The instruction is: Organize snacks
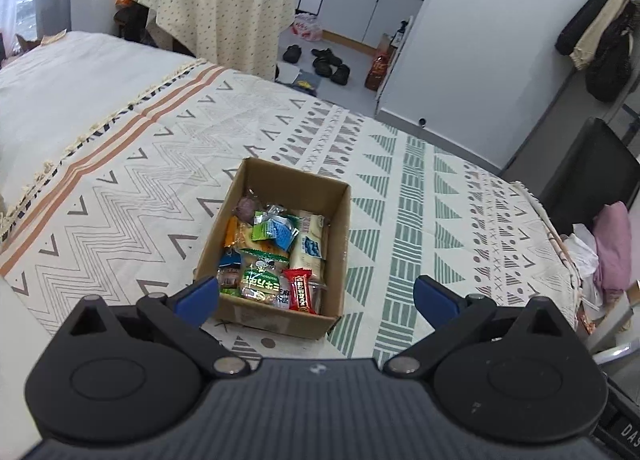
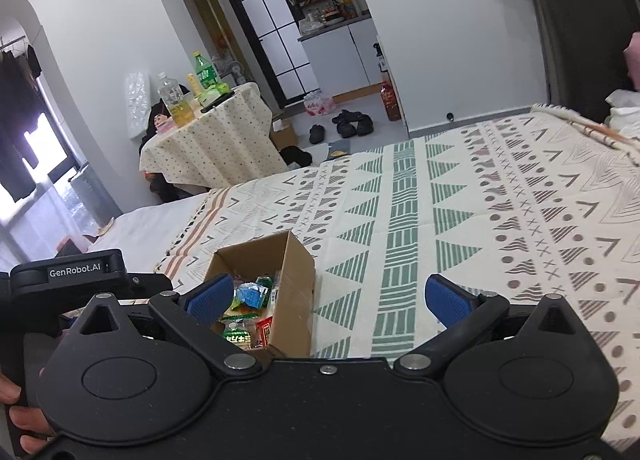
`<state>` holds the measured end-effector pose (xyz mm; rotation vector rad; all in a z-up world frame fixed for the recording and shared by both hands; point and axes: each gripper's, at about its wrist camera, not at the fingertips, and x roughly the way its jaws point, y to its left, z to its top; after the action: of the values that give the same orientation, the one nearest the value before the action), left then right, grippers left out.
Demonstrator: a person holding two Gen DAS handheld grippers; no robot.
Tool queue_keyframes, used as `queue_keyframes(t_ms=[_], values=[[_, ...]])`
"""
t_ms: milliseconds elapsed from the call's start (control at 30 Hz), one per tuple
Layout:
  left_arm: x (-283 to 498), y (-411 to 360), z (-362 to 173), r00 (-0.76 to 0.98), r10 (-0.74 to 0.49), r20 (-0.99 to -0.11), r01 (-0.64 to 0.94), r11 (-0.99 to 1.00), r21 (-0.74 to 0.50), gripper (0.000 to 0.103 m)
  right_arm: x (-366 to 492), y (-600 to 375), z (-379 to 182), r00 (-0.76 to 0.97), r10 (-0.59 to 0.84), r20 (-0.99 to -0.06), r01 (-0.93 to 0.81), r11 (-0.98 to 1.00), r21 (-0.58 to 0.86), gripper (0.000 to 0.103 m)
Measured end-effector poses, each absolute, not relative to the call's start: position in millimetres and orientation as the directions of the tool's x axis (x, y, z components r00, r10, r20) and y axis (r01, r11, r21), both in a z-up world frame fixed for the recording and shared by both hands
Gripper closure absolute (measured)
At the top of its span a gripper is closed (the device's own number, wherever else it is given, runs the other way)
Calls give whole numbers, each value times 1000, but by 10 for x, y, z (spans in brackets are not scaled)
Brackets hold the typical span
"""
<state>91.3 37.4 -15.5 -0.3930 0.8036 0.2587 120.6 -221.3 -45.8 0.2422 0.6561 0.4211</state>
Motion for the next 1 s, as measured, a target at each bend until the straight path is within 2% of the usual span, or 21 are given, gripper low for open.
queue_keyframes(t_ms=[467, 1000], values=[[491, 226, -38, 701, 1, -714, -254, 935, -249, 0, 695, -2391, -274, 721, 436, -539, -308, 898, 314, 0], [79, 61, 193, 722, -7, -692, -133, 980, -148, 0, 302, -2483, -102, 710, 403, -577, -285, 914, 288, 0]])
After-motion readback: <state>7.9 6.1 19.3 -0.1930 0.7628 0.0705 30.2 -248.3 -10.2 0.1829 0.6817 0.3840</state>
